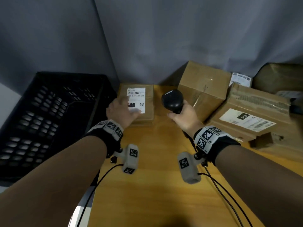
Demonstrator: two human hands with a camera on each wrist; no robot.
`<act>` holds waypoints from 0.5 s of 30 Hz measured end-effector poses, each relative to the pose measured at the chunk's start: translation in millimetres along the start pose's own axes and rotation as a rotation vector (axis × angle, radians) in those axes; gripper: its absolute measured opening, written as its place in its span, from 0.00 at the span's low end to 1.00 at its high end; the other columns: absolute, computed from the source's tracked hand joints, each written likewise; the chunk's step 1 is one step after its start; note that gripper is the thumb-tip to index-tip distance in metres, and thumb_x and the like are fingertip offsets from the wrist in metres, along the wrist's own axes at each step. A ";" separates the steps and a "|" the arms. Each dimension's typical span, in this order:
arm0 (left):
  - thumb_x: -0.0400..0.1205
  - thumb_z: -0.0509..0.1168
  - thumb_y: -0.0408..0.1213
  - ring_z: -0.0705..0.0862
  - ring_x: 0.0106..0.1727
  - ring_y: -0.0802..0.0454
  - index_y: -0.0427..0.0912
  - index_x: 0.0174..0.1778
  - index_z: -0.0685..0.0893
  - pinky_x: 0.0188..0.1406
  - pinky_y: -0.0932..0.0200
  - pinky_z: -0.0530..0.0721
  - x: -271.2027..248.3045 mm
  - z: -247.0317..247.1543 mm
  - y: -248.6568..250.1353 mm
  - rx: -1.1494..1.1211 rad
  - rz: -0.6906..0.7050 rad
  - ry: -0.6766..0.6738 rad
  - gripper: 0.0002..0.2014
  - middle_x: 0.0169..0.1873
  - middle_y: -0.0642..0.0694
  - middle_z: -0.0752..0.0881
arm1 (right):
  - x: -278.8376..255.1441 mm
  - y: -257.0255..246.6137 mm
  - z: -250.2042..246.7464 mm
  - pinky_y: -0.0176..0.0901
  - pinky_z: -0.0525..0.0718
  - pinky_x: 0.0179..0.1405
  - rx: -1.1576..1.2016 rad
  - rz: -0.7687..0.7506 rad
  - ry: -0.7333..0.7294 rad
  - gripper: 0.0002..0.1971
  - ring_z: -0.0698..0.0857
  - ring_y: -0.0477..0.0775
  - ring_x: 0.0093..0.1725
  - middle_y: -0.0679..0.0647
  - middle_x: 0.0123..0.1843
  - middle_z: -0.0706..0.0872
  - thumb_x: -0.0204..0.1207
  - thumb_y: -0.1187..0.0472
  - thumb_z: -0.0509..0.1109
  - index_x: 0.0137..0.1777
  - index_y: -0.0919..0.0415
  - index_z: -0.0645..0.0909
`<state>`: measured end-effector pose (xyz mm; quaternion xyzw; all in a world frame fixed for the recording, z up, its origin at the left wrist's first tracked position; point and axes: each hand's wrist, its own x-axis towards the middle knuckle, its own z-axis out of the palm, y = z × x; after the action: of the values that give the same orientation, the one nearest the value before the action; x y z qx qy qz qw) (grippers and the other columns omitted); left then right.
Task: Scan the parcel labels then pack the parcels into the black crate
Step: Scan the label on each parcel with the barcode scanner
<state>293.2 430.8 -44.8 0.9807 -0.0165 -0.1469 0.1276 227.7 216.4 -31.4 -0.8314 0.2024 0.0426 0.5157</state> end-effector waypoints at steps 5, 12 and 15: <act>0.82 0.62 0.54 0.49 0.84 0.37 0.62 0.83 0.52 0.80 0.32 0.53 -0.7 13.6 27.7 0.250 0.358 -0.241 0.36 0.85 0.41 0.51 | 7.0 -1.0 2.9 0.40 0.77 0.51 -0.036 -0.018 0.031 0.27 0.84 0.55 0.52 0.53 0.46 0.84 0.70 0.66 0.76 0.70 0.62 0.74; 0.87 0.56 0.45 0.50 0.84 0.33 0.62 0.83 0.51 0.78 0.29 0.56 34.4 3.2 32.7 0.278 0.251 -0.226 0.30 0.85 0.42 0.51 | 11.0 5.1 1.5 0.40 0.77 0.50 -0.111 -0.031 0.027 0.28 0.83 0.53 0.53 0.52 0.49 0.83 0.71 0.66 0.74 0.72 0.63 0.73; 0.88 0.55 0.44 0.50 0.84 0.34 0.63 0.83 0.51 0.78 0.27 0.55 43.1 -4.6 24.2 0.266 0.217 -0.217 0.29 0.85 0.42 0.51 | 11.7 6.0 3.2 0.38 0.75 0.52 -0.110 -0.046 0.023 0.29 0.81 0.51 0.55 0.51 0.52 0.83 0.72 0.65 0.76 0.73 0.61 0.73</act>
<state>335.8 405.4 -46.6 0.9599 -0.1551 -0.2335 0.0095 236.5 213.5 -41.2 -0.8635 0.1863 0.0322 0.4675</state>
